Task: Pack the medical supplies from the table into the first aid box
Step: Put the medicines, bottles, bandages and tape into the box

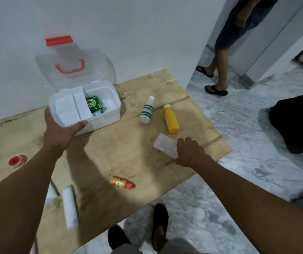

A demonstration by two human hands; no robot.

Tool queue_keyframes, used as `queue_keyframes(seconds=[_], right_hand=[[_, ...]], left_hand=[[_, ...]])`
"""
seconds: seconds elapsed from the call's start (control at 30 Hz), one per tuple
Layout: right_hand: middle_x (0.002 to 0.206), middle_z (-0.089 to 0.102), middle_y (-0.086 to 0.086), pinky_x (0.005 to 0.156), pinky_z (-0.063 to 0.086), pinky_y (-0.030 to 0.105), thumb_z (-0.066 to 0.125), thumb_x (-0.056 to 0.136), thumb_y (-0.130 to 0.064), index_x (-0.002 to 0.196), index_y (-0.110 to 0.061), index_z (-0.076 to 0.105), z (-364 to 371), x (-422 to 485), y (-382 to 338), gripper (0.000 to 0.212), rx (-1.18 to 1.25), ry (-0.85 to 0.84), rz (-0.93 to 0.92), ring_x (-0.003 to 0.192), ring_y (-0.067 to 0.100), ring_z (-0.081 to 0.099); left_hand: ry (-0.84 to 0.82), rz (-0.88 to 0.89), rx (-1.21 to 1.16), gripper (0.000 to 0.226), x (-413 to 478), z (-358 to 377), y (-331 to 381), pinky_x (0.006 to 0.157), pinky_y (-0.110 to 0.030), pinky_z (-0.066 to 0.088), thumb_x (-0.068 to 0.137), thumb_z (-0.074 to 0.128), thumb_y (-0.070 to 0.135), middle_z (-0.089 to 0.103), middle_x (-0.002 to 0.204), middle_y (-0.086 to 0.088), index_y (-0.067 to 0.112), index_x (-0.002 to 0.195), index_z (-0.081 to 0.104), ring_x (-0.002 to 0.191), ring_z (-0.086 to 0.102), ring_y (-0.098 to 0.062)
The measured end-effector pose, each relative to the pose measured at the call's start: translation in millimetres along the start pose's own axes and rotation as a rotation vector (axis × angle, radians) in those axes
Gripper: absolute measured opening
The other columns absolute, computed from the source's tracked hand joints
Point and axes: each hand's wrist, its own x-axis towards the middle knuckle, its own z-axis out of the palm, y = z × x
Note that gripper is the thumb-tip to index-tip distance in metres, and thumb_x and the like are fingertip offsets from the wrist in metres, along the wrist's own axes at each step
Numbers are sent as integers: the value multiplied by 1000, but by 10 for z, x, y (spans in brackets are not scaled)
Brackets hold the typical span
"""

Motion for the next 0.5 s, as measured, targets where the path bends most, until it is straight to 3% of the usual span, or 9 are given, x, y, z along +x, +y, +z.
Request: queue_keyframes(seconds=[0.23,0.4,0.5], right_hand=[[128,43,18,88,48,41,70,83,-31,129,-4,40,-71,69,-29,61,35,1,-125,114,36,53],[136,40,17,81,48,38,70,82,-30,128,-6,44,-497,39,-280,57,99,63,-188,113,35,56],[142,39,20,92,42,35,66,84,-27,132,-4,43,-815,12,-499,58,117,118,-230,122,33,51]], left_hand=[[25,59,-40,98,-47,77,39,103,-33,39,74,85,17,41,144,0,16,151,23,122,41,-11],[18,32,-52,102,-52,69,9,108,-41,39,71,88,23,42,138,7,23,149,23,124,43,-14],[-25,10,-78,107,-47,60,6,108,-48,41,67,90,27,43,137,7,26,149,21,125,45,-18]])
